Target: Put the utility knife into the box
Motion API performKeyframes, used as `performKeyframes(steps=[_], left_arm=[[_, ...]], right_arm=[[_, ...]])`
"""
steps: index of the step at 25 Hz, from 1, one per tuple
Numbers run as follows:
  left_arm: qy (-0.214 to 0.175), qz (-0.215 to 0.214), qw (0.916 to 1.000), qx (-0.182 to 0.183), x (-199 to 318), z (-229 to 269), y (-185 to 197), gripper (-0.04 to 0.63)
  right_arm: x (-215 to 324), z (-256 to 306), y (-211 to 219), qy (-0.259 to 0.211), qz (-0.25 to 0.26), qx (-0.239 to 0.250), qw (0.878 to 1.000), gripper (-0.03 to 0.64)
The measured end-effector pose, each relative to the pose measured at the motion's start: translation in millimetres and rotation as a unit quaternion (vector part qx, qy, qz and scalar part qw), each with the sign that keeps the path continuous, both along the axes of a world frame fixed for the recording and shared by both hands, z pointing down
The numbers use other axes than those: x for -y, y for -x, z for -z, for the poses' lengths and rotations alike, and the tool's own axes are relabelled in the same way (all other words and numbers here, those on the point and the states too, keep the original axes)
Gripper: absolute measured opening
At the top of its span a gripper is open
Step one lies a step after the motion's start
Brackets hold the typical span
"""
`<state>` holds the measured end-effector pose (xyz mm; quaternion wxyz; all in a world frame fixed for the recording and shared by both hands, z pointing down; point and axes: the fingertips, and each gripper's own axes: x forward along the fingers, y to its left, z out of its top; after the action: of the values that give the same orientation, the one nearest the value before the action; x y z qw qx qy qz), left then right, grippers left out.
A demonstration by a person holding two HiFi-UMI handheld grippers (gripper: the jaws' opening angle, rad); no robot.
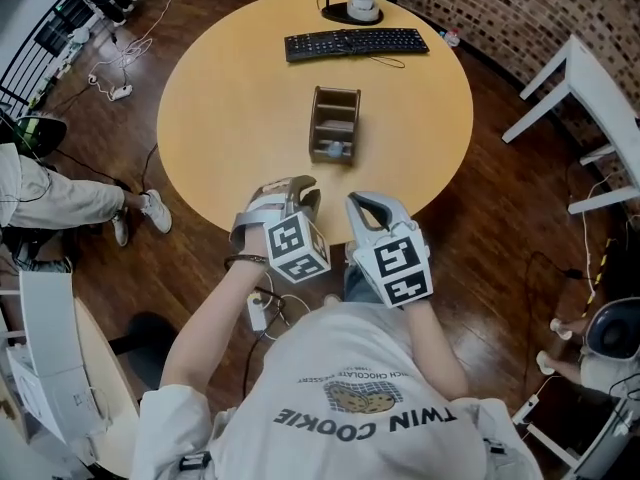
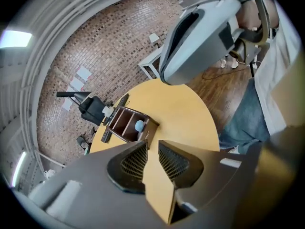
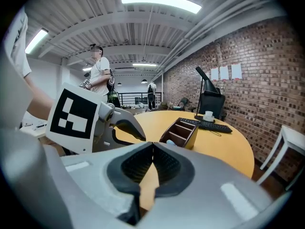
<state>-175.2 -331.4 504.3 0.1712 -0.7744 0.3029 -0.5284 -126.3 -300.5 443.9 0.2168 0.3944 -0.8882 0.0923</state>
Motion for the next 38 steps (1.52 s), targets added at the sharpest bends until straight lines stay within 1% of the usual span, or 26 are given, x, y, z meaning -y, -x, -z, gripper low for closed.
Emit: performKeyframes(steps=[4, 6, 10, 12, 16, 19, 22, 27, 29, 31, 38], left_arm=[[0.0, 0.016, 0.9995, -0.028, -28, 8, 5, 0.057], [0.001, 0.025, 0.9987, -0.043, -38, 12, 8, 0.057], [0.004, 0.055, 0.9952, -0.081, -55, 20, 11, 0.045], [0.004, 0.071, 0.9923, -0.101, -60, 26, 9, 0.043], [0.0, 0.095, 0.9868, -0.131, -76, 35, 6, 0.032], [-0.001, 0.12, 0.9799, -0.16, -86, 42, 1, 0.025], [-0.005, 0.142, 0.9732, -0.181, -97, 48, -12, 0.017], [-0.003, 0.172, 0.9648, -0.199, -113, 48, -45, 0.011], [-0.003, 0.186, 0.9597, -0.21, -121, 49, -60, 0.009], [-0.004, 0.202, 0.9527, -0.227, -129, 51, -73, 0.009], [-0.015, 0.263, 0.9205, -0.289, -159, 56, -109, 0.008]], right_arm=[[-22, 1, 8, -0.002, 0.007, -0.003, 1.0, 0.002], [-30, 3, 12, -0.004, 0.01, -0.005, 1.0, 0.002], [-43, 7, 15, -0.008, 0.025, -0.012, 1.0, 0.002], [-46, 12, 13, -0.015, 0.029, -0.012, 0.999, 0.002], [-56, 23, 12, -0.034, 0.032, -0.001, 0.999, 0.002], [-65, 27, 10, -0.039, 0.046, 0.004, 0.998, 0.002], [-74, 28, 1, -0.038, 0.059, 0.01, 0.997, 0.002], [-85, 24, -31, -0.027, 0.075, 0.025, 0.997, 0.002], [-90, 22, -44, -0.021, 0.08, 0.034, 0.996, 0.002], [-98, 20, -55, -0.015, 0.087, 0.041, 0.995, 0.002], [-126, 10, -90, 0.014, 0.108, 0.063, 0.992, 0.002]])
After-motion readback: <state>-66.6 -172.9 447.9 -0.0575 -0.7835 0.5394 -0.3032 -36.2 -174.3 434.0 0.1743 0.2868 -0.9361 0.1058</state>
